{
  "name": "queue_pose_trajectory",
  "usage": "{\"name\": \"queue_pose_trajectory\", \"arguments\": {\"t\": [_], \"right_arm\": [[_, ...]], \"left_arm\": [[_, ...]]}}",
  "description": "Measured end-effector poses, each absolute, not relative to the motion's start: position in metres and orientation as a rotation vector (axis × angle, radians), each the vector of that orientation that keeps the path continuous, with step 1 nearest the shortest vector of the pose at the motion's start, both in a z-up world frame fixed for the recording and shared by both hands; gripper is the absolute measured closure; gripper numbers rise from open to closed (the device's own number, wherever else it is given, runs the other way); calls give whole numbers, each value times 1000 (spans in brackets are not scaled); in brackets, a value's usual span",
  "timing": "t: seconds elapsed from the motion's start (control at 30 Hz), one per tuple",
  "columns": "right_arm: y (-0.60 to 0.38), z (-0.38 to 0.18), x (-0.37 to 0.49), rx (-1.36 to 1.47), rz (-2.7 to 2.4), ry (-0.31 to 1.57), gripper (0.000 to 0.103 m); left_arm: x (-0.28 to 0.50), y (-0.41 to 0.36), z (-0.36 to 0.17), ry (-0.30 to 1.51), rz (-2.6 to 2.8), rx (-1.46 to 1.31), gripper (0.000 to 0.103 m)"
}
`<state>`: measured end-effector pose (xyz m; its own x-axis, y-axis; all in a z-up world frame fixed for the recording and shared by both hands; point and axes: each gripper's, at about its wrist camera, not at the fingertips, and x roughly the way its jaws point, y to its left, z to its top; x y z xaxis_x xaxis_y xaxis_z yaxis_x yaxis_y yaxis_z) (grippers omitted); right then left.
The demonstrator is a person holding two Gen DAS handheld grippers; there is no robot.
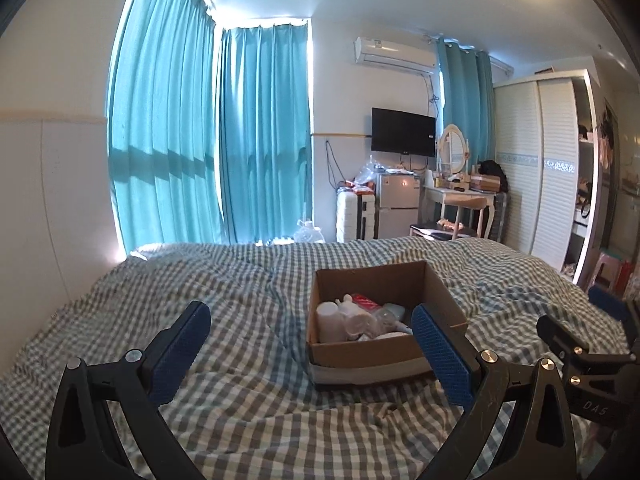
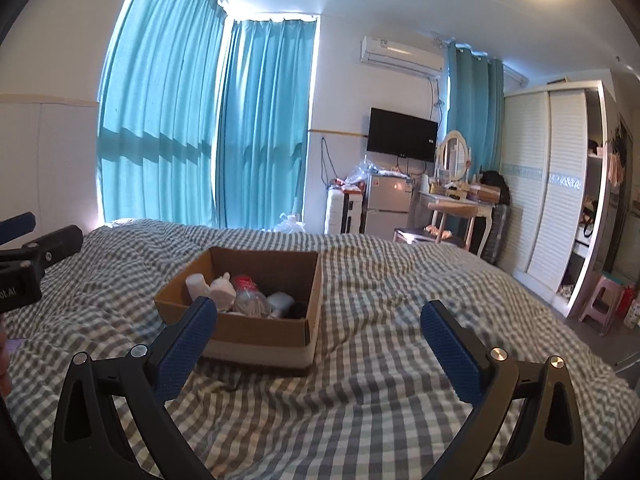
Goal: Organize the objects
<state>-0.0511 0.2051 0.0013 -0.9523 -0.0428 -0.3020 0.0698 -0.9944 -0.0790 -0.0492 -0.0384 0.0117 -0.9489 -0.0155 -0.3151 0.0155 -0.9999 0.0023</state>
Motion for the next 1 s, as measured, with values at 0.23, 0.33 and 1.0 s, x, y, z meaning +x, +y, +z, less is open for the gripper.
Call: {"name": "queue_pose_trajectory", "arguments": {"t": [0.23,0.33,1.0], "right_arm": [[211,-3,-55,492,-3048,93,1],[213,-2,-55,497,-3050,79,1],[207,-3,-54,507,-3045,105,1]], "left_arm": [[-51,-40,1,0,-3077,533,0],[-50,-39,-1,-8,-3081,545,0],[-53,-35,-5,-37,-3081,579,0]]}}
